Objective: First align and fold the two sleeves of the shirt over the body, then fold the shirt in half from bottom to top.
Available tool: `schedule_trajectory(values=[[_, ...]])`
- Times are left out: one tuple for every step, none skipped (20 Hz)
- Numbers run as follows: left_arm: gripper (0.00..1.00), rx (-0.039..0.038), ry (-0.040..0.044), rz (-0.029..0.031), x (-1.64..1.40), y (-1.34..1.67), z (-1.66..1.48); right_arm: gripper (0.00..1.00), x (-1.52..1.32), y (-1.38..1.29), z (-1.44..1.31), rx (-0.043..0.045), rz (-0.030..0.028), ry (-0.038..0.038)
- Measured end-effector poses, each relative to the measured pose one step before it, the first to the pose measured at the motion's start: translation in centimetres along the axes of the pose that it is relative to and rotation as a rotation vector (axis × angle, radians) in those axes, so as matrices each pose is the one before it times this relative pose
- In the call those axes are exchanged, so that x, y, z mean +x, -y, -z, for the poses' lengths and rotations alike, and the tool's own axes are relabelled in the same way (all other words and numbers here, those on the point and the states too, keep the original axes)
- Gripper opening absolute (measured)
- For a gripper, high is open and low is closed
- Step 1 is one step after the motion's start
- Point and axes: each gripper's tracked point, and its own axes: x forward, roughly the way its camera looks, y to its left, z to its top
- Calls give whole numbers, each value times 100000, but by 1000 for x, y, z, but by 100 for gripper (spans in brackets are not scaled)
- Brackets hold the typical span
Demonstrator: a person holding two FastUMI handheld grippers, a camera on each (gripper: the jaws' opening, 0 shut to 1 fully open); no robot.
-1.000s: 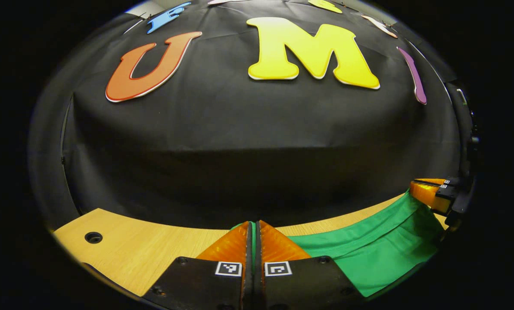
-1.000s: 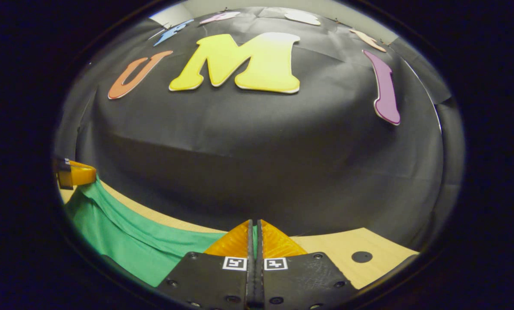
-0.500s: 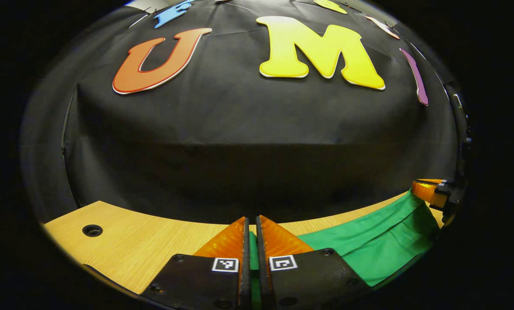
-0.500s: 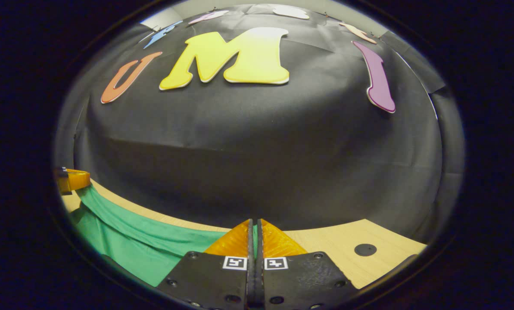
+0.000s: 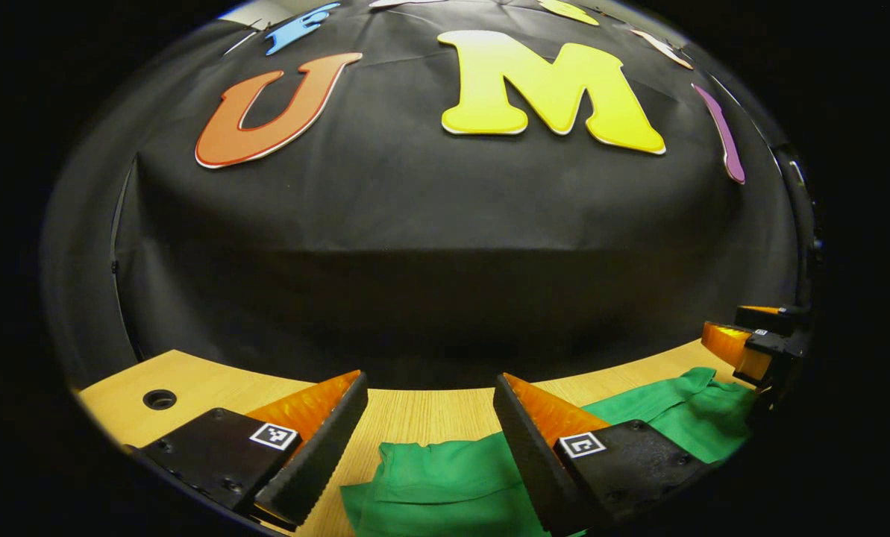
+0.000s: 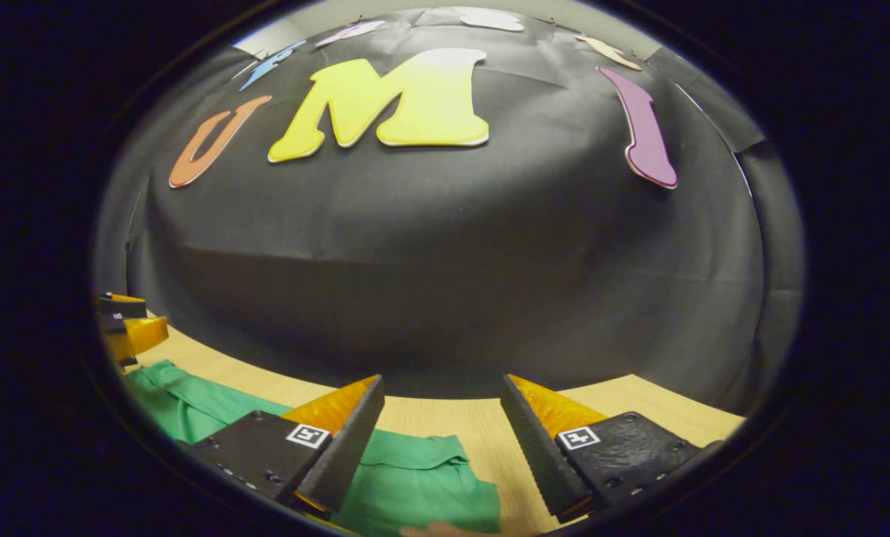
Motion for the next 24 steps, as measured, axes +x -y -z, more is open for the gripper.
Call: schedule_trajectory(values=[[100,749,-6,213,19,91,4,95,-69,-17,-20,-59,-97,-27],[100,-42,645,438,-56,-34,-87,96,-9,43,29,78,-165,118],[100,-1263,1891,1319,-49,90,-334,95,-171,27,-156,439,-184,565],[100,-2579,1800,2008,-80,68,-384,95,33,48,-191,766,-164,819],[100,-2397,1240,794,-301,-50,-292,97,-144,-148,-248,530,-799,678],[100,-1819,1473,-1226,-295,-505,-506,95,-113,149,-569,-248,958,1346],[100,-628,1263,-2328,-503,-734,-665,96,-319,90,-1165,-1910,1047,3137],[100,-798,3108,-1674,-551,-564,-937,96,-585,61,-1747,-1563,1082,4322],[100,-1579,3975,-1303,-571,-534,-1190,96,-764,-131,-1654,-539,229,3468],[100,-2346,2273,-1632,-653,-481,-988,95,-930,-322,-1254,225,-586,1972],[100,-2695,679,-1729,-977,-277,-649,93,-1355,-157,-884,-138,1,1391],[100,-2123,56,-2078,-1200,-176,-512,94,-1262,-105,-1090,-887,440,1605],[100,-1805,-394,-948,-1482,155,-321,95,-1645,-145,-897,-2537,-509,1988],[100,-203,638,-354,-1794,229,-278,94,-2184,-138,-742,-3299,279,457],[100,1153,1248,-316,-1774,267,-86,95,-2346,84,-690,-1139,209,951],[100,2079,42,357,-1460,324,278,95,-2227,-464,-1028,803,-2004,670],[100,1455,-3631,125,-1548,246,820,95,-1818,-894,-808,405,-3200,-187],[100,-547,-1946,433,-1386,448,406,97,-1747,-771,-590,10,-2549,-893],[100,-657,-1548,11,-1751,282,-226,95,-1878,-599,224,-1182,-3037,-3862],[100,-168,639,-407,-1726,-171,-835,95,-1883,-370,-444,775,-1112,-174],[100,-1603,879,-406,-1714,23,-901,97,-2022,-210,-3,371,-612,-1339],[100,-480,42,187,-2021,145,-905,93,-2051,-168,186,-192,-142,-1491],[100,105,548,419,-1946,220,-857,95,-2136,-183,-257,-764,-1189,78],[100,725,345,397,-1936,220,-914,95,-2226,-263,-707,-1513,-1520,826]])
